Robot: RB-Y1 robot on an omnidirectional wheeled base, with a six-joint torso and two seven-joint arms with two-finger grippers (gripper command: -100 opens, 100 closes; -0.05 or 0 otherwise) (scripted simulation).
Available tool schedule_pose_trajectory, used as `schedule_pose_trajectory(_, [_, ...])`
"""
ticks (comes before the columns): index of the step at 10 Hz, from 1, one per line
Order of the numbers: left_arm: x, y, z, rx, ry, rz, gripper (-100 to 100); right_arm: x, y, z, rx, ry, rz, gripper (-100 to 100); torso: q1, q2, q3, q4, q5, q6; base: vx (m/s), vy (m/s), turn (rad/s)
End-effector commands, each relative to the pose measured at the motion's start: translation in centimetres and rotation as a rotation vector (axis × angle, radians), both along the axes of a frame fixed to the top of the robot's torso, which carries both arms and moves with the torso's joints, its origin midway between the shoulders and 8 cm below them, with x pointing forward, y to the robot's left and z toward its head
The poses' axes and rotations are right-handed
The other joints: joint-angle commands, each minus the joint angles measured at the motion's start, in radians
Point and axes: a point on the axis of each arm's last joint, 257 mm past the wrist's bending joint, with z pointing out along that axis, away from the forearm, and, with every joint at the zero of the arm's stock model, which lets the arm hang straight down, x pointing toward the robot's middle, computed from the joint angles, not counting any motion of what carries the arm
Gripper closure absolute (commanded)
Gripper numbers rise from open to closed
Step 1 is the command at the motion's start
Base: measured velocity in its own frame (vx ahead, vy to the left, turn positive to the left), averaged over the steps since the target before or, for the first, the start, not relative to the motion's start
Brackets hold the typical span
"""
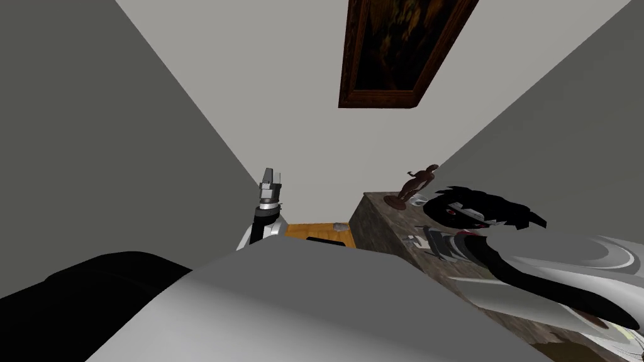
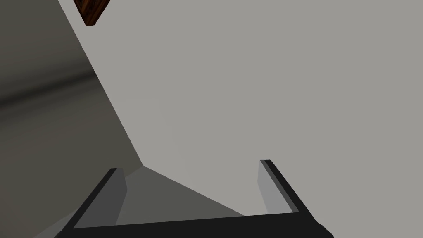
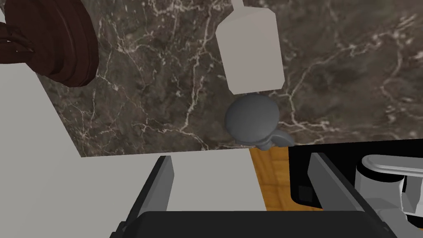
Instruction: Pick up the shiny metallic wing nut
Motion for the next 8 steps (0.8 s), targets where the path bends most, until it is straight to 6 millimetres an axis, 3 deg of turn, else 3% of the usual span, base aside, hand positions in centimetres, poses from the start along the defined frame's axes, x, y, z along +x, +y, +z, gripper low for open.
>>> schedule_pose_trajectory(1, [0.0, 0.0, 0.0, 0.000, 0.000, 0.000, 0, -2.0, 0.4, -0.7, -0.013, 0.044, 0.035, -100, 0.000, 0.000, 0.000, 0.000, 0.000, 0.000, 0.024, -0.091, 0.111])
schedule_pose_trajectory(2, [0.0, 0.0, 0.0, 0.000, 0.000, 0.000, 0, -2.0, 0.4, -0.7, -0.013, 0.044, 0.035, -100, 0.000, 0.000, 0.000, 0.000, 0.000, -0.001, 0.022, -0.066, 0.078])
schedule_pose_trajectory(3, [0.0, 0.0, 0.0, 0.000, 0.000, 0.000, 0, -4.4, 0.8, -1.8, -0.007, 0.092, 0.048, -100, 0.001, 0.001, 0.000, 0.000, 0.000, 0.000, 0.054, -0.072, 0.156])
schedule_pose_trajectory(4, [0.0, 0.0, 0.0, 0.000, 0.000, 0.000, 0, -5.2, 1.1, -2.1, 0.000, 0.106, 0.045, -100, 0.001, -0.001, 0.000, 0.000, 0.000, 0.000, 0.073, -0.075, 0.148])
schedule_pose_trajectory(6, [0.0, 0.0, 0.0, 0.000, 0.000, 0.000, 0, -5.1, 1.0, -2.0, -0.002, 0.102, 0.045, -100, 0.003, -0.002, -0.001, 0.000, 0.001, 0.000, 0.040, -0.029, 0.008])
schedule_pose_trajectory(7, [0.0, 0.0, 0.0, 0.000, 0.000, 0.000, 0, -5.2, 1.0, -2.0, -0.001, 0.102, 0.045, 0, 0.005, 0.000, 0.000, 0.000, 0.001, 0.000, 0.000, 0.000, 0.000])
schedule_pose_trajectory(8, [0.0, 0.0, 0.0, 0.000, 0.000, 0.000, 0, -5.1, 0.1, -2.3, -0.002, 0.097, 0.052, -100, 0.006, 0.001, 0.001, 0.000, 0.001, 0.000, 0.021, 0.033, -0.033])
